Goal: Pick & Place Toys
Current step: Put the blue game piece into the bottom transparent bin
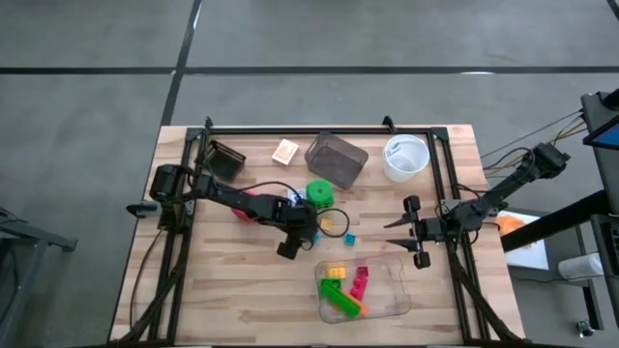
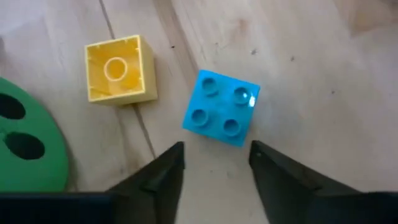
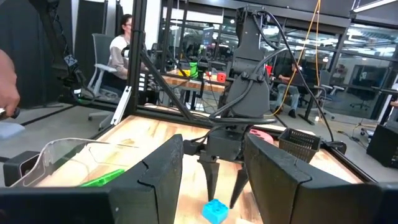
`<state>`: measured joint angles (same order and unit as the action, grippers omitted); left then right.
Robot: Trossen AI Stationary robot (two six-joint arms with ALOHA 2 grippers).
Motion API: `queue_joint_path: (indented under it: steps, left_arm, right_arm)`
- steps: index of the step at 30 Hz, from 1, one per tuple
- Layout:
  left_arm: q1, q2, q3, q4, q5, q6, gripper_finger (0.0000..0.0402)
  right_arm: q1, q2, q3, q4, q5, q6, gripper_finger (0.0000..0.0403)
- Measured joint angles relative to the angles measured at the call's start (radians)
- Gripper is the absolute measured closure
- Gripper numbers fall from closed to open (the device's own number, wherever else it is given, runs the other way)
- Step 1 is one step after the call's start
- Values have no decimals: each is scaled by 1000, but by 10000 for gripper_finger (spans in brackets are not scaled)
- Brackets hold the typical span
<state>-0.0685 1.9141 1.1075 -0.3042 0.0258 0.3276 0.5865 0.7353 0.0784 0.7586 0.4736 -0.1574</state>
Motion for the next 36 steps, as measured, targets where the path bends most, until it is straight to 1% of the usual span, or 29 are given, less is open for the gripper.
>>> queue_joint_path:
  steps: [4, 7, 10, 14, 17, 20, 23, 28, 36]
  left_arm:
    - [-2, -2, 5, 24, 4, -14, 127]
    - [-5, 1, 5, 54, 34, 9, 83]
    - [-8, 13, 5, 97, 59, 15, 64]
    - [-7, 39, 5, 122, 68, 16, 62]
    - [-7, 51, 6, 129, 59, 12, 76]
    - [-10, 53, 6, 122, 43, -10, 109]
    - [-10, 52, 6, 113, 39, -44, 159]
    - [-10, 48, 6, 90, 19, -102, 265]
    - [-10, 28, -1, 14, -11, -180, 267]
  right_arm:
    - [0, 0, 0, 0, 0, 0, 236]
    - [0, 0, 0, 0, 0, 0, 236]
    - [0, 0, 0, 0, 0, 0, 236]
    - [-1, 0, 0, 0, 0, 0, 236]
    - [-1, 2, 0, -1, 0, 0, 236]
    - [-1, 1, 0, 0, 0, 0, 236]
    - [-1, 1, 0, 0, 0, 0, 236]
    - [-1, 2, 0, -4, 1, 0, 236]
    - [-1, 7, 0, -7, 1, 0, 236]
